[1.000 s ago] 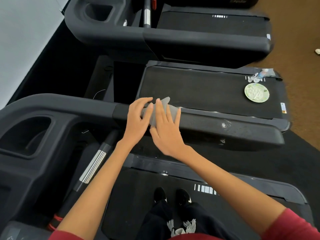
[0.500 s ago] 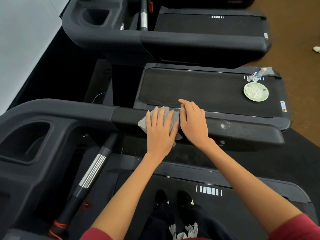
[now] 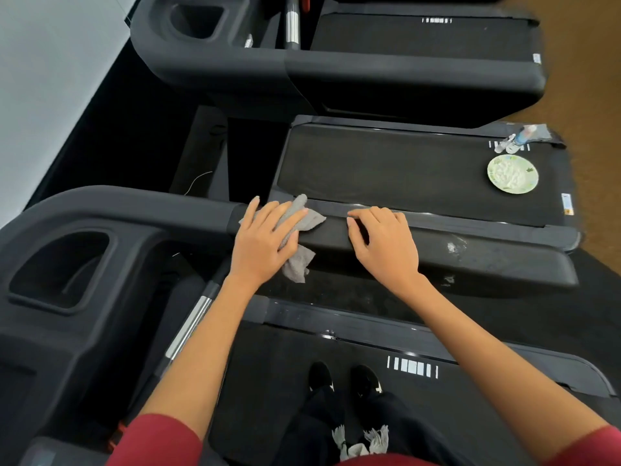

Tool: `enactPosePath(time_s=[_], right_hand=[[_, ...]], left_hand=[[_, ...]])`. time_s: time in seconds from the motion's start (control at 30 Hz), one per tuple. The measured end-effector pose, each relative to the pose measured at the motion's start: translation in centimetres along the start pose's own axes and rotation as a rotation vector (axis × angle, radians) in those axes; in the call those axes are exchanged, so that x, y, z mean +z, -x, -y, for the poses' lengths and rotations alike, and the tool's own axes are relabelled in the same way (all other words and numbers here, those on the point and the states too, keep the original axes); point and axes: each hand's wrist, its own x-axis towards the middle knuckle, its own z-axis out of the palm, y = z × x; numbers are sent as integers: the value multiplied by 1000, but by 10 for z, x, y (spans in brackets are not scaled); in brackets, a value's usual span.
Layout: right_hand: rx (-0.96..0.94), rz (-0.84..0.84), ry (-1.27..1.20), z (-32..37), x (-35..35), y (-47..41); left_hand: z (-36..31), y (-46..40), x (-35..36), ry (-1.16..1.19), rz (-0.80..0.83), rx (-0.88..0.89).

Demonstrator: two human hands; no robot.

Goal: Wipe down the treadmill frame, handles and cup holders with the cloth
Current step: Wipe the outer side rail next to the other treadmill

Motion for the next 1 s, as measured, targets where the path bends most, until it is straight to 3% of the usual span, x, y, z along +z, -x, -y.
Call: enactPosePath(time_s=[0.27, 0.5, 0.8, 1.0], right_hand=[[-81, 26, 24, -5, -2, 6], [-115, 42, -1, -9, -4, 11], [-96, 43, -4, -5, -5, 9], [-107, 31, 17, -4, -4, 9]], left_hand=[[54, 18, -15, 10, -15, -244], [59, 13, -14, -4, -64, -598], [-29, -4, 4, 175, -125, -452], [-74, -1, 10, 250, -73, -241]])
